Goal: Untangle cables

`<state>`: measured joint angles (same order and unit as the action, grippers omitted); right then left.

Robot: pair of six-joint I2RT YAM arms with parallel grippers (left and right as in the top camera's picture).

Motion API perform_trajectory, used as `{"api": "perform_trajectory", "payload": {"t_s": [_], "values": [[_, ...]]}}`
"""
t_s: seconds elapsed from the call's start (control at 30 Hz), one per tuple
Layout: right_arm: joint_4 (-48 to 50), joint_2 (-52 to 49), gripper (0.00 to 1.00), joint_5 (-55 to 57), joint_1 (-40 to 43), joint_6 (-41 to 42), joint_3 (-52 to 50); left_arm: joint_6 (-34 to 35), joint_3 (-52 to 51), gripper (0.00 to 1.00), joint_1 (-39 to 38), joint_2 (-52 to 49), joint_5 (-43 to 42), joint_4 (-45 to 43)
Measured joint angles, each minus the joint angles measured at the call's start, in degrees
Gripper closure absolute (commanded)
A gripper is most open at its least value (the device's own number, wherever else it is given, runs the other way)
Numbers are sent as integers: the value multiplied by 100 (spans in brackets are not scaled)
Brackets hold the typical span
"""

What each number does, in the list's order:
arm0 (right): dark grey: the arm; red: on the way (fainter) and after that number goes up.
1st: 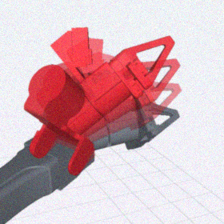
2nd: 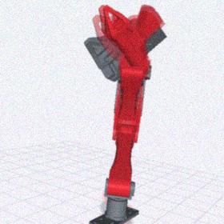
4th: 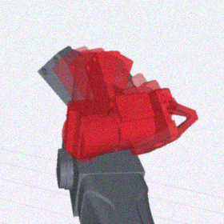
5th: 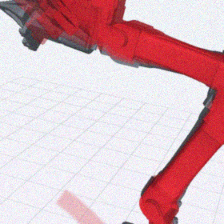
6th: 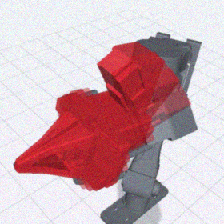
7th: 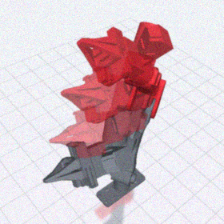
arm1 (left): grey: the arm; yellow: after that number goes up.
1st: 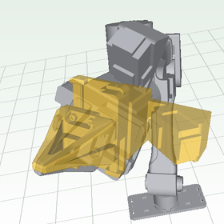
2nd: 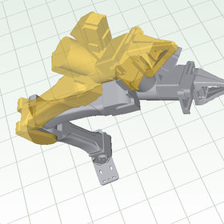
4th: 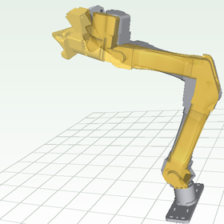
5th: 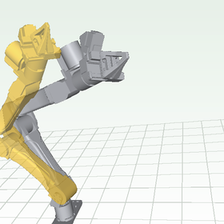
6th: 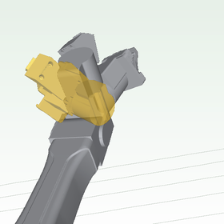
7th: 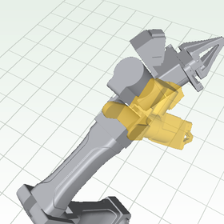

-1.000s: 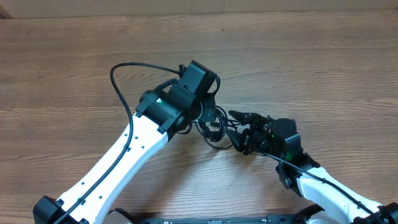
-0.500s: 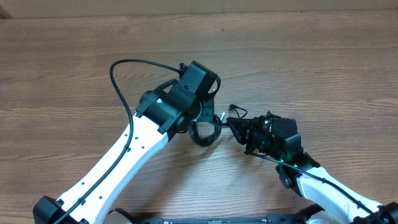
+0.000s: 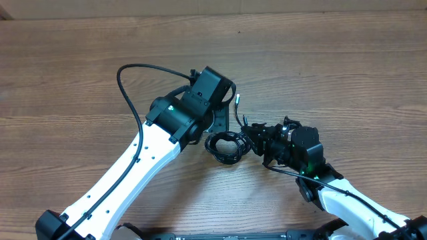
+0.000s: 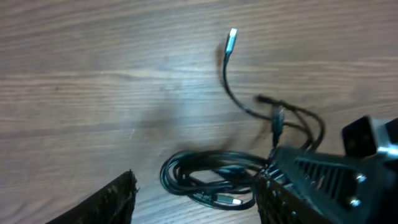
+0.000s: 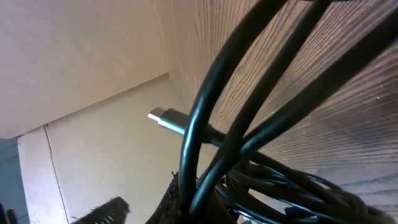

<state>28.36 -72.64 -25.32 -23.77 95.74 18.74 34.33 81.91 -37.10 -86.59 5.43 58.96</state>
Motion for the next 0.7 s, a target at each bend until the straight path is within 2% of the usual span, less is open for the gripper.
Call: {"api": "perform_trajectory", "payload": {"t_s": [0.23,0.43,0.57,0.7], "values": [[0,0,96,-20,0,-4,0,140,0,36,0,0,20,549],[0,0,96,-42,0,-11,0,809,-37,39,157,0,0,1097],[2,0,96,-55,0,-22,0,1379,-422,40,238,0,-83,1043],[9,0,96,-81,0,-22,0,1663,-1056,40,238,-13,-411,514]]}}
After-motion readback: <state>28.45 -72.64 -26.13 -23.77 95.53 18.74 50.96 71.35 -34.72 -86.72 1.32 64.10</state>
